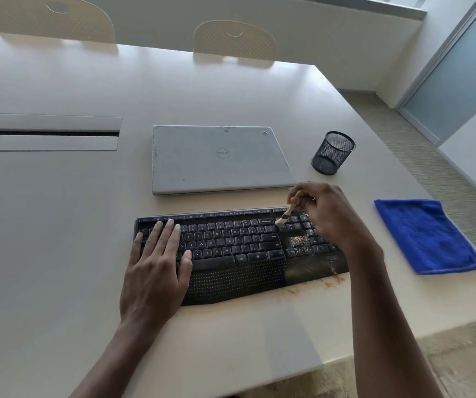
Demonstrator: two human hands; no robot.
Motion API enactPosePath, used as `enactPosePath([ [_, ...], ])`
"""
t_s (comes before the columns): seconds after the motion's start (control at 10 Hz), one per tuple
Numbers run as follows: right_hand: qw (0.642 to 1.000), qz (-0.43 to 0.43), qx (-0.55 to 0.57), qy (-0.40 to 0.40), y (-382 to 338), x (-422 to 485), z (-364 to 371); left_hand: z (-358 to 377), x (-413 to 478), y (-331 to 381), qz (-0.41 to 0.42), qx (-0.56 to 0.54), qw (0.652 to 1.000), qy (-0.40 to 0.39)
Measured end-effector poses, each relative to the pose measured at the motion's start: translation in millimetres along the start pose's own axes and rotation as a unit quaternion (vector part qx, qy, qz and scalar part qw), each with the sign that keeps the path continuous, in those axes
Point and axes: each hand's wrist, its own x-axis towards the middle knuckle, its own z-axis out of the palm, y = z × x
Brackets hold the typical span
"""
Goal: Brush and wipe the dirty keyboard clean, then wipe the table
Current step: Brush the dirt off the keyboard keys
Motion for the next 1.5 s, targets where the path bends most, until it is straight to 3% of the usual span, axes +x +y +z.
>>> enactPosePath([
  [0.2, 0.997, 0.027, -0.046, 0.06, 2, -1, -4, -1, 1, 0, -0.004, 0.0, 1.0, -0.002],
  [0.4, 1.0, -0.001, -0.016, 0.011, -8, -1, 4, 0, 0, 0, -0.003, -0.001, 1.0, 0.001],
  [0.6, 0.991, 0.083, -0.042, 0.1, -1, -3, -4, 1, 0, 0, -0.005, -0.005, 1.0, 0.002],
  [0.8, 0.985, 0.064, -0.012, 0.162, -15, -3, 22, 0, 0, 0, -0.006, -0.003, 1.0, -0.001],
  [1.1, 0.984, 0.086, -0.014, 0.153, -9, -14, 21, 1, 1, 0, -0.009, 0.003, 1.0, -0.007],
  [1.3, 0.988, 0.102, -0.041, 0.105, -7, -24, 20, 0, 0, -1, -0.007, 0.001, 1.0, -0.007],
  [1.5, 0.991, 0.054, -0.009, 0.12, -8, -34, 15, 0, 0, -1, -0.008, 0.001, 1.0, -0.006],
])
